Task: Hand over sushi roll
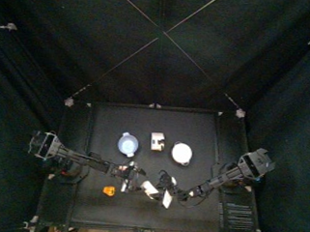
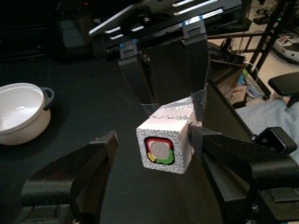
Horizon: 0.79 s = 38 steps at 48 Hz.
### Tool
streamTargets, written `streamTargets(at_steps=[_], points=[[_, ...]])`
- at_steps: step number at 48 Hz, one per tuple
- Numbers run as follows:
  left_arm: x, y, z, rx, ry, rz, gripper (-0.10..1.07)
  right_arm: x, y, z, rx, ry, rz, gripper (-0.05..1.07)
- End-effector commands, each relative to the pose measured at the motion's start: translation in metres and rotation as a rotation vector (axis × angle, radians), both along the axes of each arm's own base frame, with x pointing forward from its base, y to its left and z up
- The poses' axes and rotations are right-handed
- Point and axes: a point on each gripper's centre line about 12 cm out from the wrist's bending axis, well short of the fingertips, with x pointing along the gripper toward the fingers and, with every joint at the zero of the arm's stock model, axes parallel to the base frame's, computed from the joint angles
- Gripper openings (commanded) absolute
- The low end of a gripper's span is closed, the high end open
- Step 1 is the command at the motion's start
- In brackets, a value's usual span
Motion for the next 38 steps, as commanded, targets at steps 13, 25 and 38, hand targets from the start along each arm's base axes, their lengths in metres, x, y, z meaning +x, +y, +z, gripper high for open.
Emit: streamTargets(at_steps=[13, 25, 38], points=[[0.004, -0.009, 0.012, -0.02, -0.042, -0.056, 0.98, 0.004, -0.001, 0.016, 0.009, -0.042, 0.002, 0.67], [0.001, -0.013, 0.014, -0.122, -0.082, -0.14, 0.98, 0.005, 0.0, 0.017, 0.001, -0.048, 0.009, 0.67], [0.015, 0.007, -0.004, -0.22, -0.026, -0.148, 0.98, 0.006, -0.002, 0.017, -0.001, -0.049, 0.005, 0.67]])
